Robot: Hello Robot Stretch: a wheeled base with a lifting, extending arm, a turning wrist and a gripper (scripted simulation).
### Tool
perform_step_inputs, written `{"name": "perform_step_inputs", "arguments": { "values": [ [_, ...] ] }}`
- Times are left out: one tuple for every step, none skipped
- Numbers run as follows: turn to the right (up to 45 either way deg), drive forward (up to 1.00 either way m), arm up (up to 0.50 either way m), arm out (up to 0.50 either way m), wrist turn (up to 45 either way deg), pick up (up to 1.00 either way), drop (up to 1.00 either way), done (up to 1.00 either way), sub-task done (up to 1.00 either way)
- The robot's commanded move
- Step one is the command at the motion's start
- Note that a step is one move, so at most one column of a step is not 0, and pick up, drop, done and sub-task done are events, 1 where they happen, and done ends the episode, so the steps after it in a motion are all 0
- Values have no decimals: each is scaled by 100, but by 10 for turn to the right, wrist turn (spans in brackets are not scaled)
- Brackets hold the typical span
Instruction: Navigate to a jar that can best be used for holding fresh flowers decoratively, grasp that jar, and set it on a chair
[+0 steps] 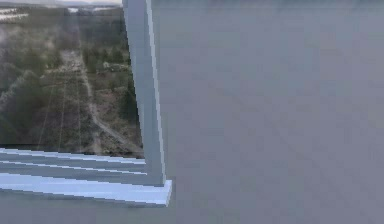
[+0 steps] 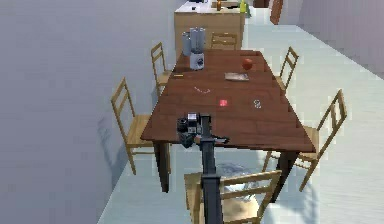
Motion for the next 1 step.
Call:
{"name": "perform_step_inputs", "arguments": {
  "values": [
    [0, 0, 0, -8, 0, 0, 0, 0, 0]
  ]
}}
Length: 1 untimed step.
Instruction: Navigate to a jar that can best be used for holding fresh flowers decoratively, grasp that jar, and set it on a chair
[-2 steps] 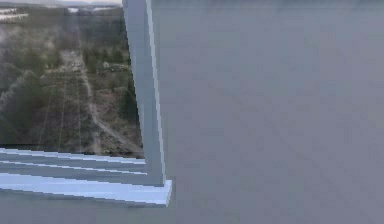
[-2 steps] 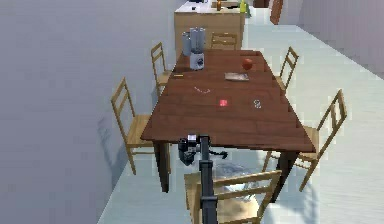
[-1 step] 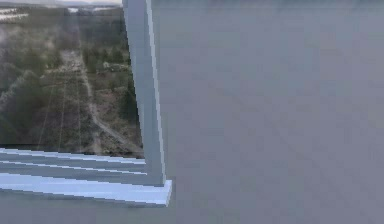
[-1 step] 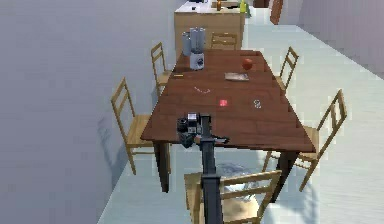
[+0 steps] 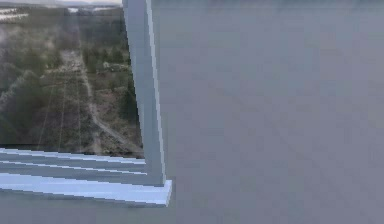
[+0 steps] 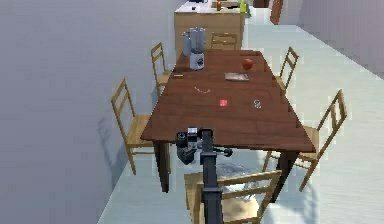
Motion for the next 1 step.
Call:
{"name": "perform_step_inputs", "arguments": {
  "values": [
    [0, 0, 0, 0, 0, 0, 0, 100, 0]
  ]
}}
